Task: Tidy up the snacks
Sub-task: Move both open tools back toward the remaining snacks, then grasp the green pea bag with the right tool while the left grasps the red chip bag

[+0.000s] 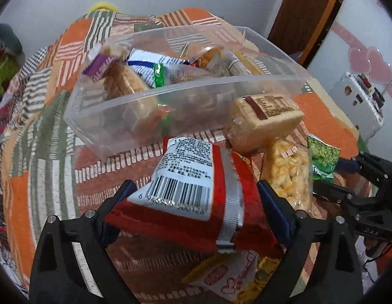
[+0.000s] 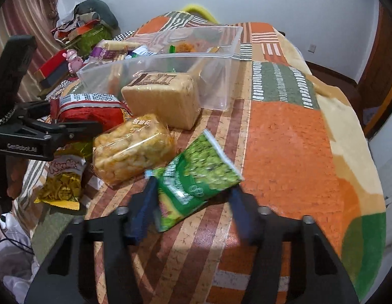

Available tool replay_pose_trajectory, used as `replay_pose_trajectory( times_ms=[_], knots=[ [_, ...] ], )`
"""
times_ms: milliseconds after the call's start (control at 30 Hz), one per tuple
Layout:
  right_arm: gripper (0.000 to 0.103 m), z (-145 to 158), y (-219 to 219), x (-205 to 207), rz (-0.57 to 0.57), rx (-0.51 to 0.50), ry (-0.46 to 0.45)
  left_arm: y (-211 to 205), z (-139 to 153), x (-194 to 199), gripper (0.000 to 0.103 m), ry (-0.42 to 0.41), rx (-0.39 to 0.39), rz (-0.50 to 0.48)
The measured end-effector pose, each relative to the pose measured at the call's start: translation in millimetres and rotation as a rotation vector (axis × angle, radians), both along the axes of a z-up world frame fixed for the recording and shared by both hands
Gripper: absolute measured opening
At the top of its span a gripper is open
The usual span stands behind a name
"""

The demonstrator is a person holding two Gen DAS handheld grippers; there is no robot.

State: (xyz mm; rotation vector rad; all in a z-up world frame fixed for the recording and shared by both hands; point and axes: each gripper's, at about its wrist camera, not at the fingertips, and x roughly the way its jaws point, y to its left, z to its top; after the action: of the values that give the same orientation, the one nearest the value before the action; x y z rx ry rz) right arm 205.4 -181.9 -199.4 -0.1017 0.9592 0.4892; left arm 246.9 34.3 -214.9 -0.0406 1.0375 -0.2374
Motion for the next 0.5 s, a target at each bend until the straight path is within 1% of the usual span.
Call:
replay_pose_trajectory(
  times_ms=[67, 167, 233, 267, 433, 500],
  knots=[
    [0.037, 0.5, 0.0, 0.1, -0.005, 0.011, -0.003, 3.1, -0.7, 0.6, 0.095, -0.015, -0.025, 0.015],
    [0.035, 0.5, -3.8, -0.4, -0.018, 0.036, -0.004, 5.3, 2.9, -1.7, 0.092, -0.055, -0.056, 0.019],
    [0.034, 0.0, -5.4, 0.1, -0.021, 0.043, -0.007, 3.7, 5.9, -3.8, 0.079, -0.083, -0.054, 0.011],
    [0.034, -0.1, -6.7, -0.3, -0.025, 0.047, -0.009, 3.3, 6.7, -3.4, 0.077, -0.084, -0.057, 0.0],
    [0.031, 3.2, -12.7, -2.2, -0.042, 0.071, -0.009, -3.9, 9.2, -6.6, 0.066, -0.12, -0.007, -0.005],
    [0.03, 5.5, -15.0, -2.8, -0.048, 0.077, -0.015, -7.3, 11.0, -9.9, 0.065, -0.129, 0.006, -0.007]
  ],
)
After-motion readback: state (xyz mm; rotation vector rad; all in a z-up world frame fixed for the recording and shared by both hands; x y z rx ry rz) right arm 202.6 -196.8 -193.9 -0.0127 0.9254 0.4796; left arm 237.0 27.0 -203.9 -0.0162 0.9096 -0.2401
